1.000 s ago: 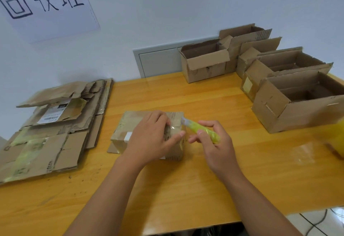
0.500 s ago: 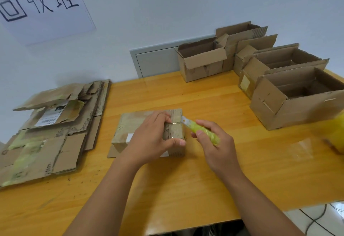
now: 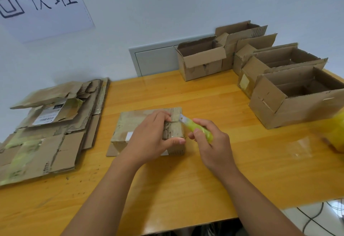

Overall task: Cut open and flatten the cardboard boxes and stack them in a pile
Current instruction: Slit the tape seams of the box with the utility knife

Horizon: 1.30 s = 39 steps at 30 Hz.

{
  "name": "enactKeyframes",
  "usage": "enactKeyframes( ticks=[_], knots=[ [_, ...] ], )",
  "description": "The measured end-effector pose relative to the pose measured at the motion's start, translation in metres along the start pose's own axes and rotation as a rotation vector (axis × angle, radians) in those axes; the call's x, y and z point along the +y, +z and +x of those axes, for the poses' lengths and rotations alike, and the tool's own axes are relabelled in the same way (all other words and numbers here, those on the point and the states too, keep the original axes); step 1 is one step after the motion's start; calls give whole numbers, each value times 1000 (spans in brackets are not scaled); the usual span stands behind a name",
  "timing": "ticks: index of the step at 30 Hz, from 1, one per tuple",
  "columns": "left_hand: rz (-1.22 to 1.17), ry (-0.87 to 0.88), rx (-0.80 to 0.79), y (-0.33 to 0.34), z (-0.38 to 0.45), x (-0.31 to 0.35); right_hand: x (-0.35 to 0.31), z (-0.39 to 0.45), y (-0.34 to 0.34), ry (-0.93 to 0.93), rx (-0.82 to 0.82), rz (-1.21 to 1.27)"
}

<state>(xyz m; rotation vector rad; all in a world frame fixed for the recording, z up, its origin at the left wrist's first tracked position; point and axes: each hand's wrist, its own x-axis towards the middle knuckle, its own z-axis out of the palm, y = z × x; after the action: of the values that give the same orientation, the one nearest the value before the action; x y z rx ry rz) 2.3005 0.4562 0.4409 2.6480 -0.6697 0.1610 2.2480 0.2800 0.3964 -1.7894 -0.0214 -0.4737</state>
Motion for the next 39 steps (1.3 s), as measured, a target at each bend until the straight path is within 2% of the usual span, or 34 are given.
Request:
enactKeyframes(
  ticks=[5,12,15,19,22,39],
  knots=[
    [-15,-7,-10,0,1,-1,-9,5,-9,186,44,263],
    [-4,-5,-29,-1,1,-2,-9,6,-4,82,-29,89],
    [-7,-2,-36,-1,1,-1,-8,9,-7,151,2,173],
    [-13,0,-41,-1,1,-2,-14,9,-4,224,-66,265],
    [-26,-8,-53,-2,0,-2,-17,11,-7,284,-16,354],
    [-79,-73,-70,-7,0,4,-12,0,-25,222,23,416]
  ],
)
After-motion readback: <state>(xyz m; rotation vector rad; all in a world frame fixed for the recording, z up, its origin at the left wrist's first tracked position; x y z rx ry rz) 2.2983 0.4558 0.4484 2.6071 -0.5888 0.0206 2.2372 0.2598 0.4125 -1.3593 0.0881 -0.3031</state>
